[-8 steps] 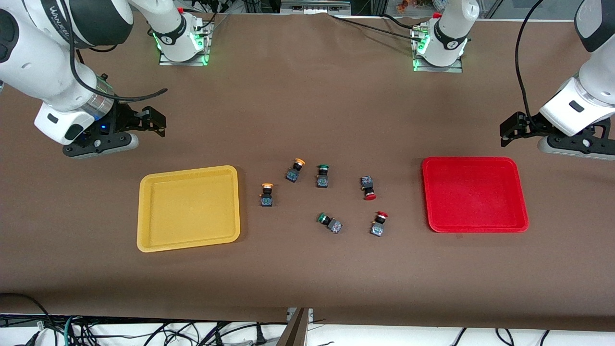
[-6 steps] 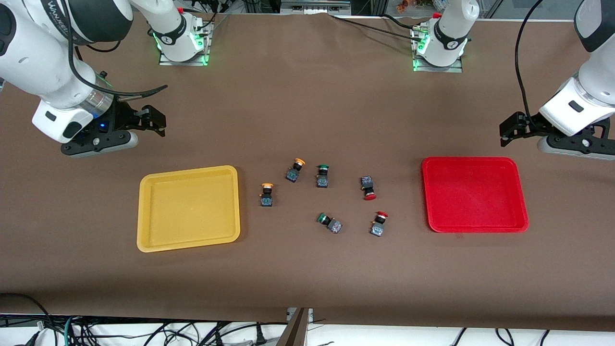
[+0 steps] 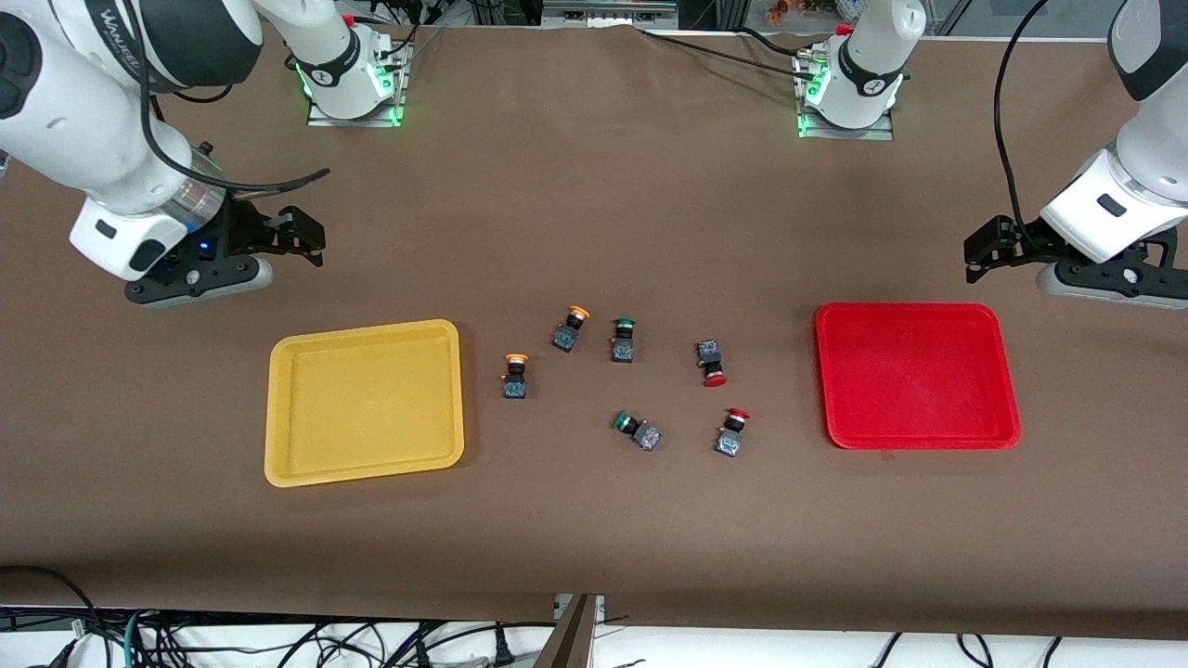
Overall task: Place red and yellow buttons in trays
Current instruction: 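Reach the right gripper down to a yellow-capped button near the yellow tray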
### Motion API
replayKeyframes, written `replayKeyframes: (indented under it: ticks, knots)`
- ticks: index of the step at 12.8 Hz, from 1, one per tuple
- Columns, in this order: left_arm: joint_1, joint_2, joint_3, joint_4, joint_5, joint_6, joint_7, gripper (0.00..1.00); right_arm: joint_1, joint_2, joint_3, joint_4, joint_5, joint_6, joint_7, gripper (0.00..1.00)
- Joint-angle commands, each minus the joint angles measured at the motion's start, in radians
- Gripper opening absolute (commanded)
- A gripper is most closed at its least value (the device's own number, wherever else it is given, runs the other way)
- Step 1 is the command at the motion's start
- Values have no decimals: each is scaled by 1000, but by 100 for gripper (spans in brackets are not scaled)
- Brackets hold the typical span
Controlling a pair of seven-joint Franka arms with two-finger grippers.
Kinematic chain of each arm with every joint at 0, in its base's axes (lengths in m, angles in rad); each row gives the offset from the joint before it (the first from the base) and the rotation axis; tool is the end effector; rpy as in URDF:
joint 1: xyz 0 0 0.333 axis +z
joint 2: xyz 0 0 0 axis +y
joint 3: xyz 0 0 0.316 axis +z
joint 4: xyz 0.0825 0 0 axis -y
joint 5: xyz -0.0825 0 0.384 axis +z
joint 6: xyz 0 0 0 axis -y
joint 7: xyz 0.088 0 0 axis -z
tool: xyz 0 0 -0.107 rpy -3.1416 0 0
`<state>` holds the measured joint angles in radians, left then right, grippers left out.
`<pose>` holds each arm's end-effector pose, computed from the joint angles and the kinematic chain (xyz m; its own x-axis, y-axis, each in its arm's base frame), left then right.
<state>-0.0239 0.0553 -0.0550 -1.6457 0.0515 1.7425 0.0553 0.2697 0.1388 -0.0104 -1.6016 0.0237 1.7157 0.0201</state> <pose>0.5823 -0.0406 0.5728 0.9891 -0.1422 0.0387 -0.1402 -0.9889 -0.0502 0.5824 0.1571 0.5419 0.9720 0.2336 -0.0252 0.2331 -0.9722 -0.0214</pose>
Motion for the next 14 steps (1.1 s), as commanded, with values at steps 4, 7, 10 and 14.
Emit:
replayKeyframes:
  ticks: [4, 7, 10, 14]
  knots:
    - [-2, -6, -2, 7, -12, -14, -6, 100, 115, 200, 6, 14, 1, 153, 208, 100]
    - [-2, -6, -2, 7, -12, -14, -6, 100, 144, 353, 9, 32, 4, 319, 289, 100]
    - [-5, 12, 0, 7, -15, -14, 0, 100, 175, 455, 9, 41, 119, 435, 366, 99]
    - [-25, 127, -8, 7, -24, -64, 9, 100, 255, 582, 12, 91, 136, 567, 483, 99]
